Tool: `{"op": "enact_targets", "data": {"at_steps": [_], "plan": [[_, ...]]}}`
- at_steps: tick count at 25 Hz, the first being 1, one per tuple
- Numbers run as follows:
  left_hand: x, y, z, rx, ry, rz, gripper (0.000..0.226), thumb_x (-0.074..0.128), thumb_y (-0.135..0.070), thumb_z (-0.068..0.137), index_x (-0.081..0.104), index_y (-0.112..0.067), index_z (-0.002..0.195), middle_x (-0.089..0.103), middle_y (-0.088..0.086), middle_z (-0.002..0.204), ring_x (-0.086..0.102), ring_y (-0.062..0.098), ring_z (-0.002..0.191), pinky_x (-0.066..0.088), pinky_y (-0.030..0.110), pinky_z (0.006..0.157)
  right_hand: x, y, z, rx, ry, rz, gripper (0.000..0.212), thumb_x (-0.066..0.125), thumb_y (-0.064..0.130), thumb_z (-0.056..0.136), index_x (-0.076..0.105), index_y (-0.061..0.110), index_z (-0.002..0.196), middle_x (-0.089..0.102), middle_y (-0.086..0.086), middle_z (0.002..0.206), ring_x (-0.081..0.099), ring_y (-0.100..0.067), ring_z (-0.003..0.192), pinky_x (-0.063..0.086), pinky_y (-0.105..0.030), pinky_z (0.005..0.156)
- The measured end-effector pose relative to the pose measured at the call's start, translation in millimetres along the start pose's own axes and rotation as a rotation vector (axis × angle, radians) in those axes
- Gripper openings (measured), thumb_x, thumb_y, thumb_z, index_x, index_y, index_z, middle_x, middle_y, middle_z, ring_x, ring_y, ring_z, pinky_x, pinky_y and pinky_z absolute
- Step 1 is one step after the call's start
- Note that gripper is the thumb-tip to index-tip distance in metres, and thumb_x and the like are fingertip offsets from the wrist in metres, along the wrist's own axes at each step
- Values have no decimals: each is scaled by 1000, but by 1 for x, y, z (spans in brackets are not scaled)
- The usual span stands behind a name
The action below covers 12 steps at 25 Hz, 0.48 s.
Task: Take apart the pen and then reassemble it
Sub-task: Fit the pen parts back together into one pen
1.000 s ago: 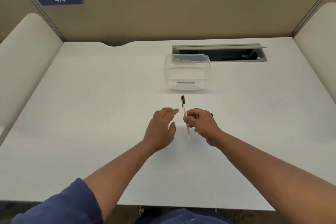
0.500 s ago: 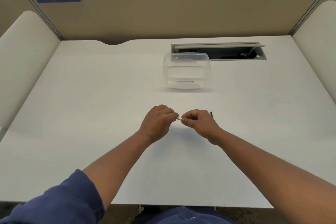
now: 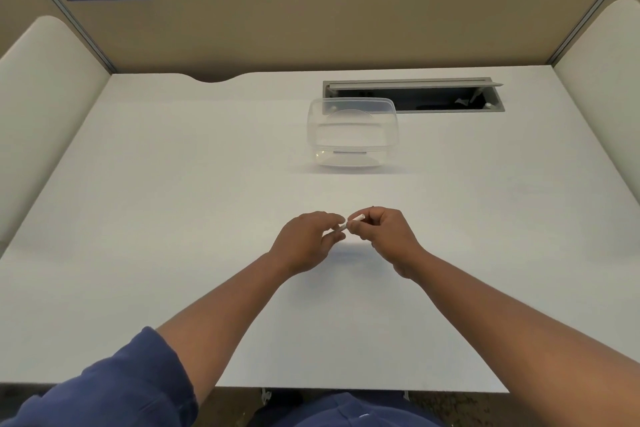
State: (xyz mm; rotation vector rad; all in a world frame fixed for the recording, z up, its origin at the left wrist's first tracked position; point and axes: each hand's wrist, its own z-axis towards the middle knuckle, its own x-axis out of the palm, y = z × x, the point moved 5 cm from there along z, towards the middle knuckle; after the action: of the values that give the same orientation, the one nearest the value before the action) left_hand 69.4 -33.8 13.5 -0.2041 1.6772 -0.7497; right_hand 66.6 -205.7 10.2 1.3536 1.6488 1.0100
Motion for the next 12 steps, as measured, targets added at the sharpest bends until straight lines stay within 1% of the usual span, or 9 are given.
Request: {"op": "enact_targets", "data": {"at_steps": [2,4,7,9,10,12], "plan": [[3,-4,1,11,17,-4,12,58,-31,98,67,-24,95,67,-5,81,59,22,78,53,43,70,0,1,0,-5,13,-1,11,74,9,88,74,0,95,66,5,76,57,4,58,43,-7,56],[4,-3,1,-9,17,-7,12,57,-29,98,63,-24,88,63,-6,75,55,21,73,52,44,66,-1,2,0,-5,34,0,15,76,12,88,74,1,99,64,5,76,56,2,60,43,-7,55],[3,-2,-1,-47,-3,-46,11,57,-28,99,62,-29,89,61,-10,77,53,18,73,49,37,65,-13,0,5,38,-12,-23,29,81,29,84,72,8,102,61,1,78,55,-10,65,42,-10,51],[0,-1,0,-63,-31,-79,11,57,-27,99,67,-26,98,63,-10,80,55,17,75,49,36,67,-25,-4,10,74,-77,-27,39,82,36,82,72,3,99,62,-2,81,53,-14,65,42,-13,47],[-2,0,1,-72,-42,-89,12,57,-26,99,69,-24,101,64,-10,80,55,17,75,49,36,67,-30,-7,12,93,-96,-30,42,81,39,83,71,1,98,64,-2,81,53,-15,66,43,-14,48],[-6,1,3,-84,-60,-107,13,57,-23,99,69,-22,100,63,-9,78,54,18,73,50,39,67,-33,-11,14,118,-119,-43,44,77,43,85,71,0,95,68,-3,83,56,-15,67,45,-20,55]]}}
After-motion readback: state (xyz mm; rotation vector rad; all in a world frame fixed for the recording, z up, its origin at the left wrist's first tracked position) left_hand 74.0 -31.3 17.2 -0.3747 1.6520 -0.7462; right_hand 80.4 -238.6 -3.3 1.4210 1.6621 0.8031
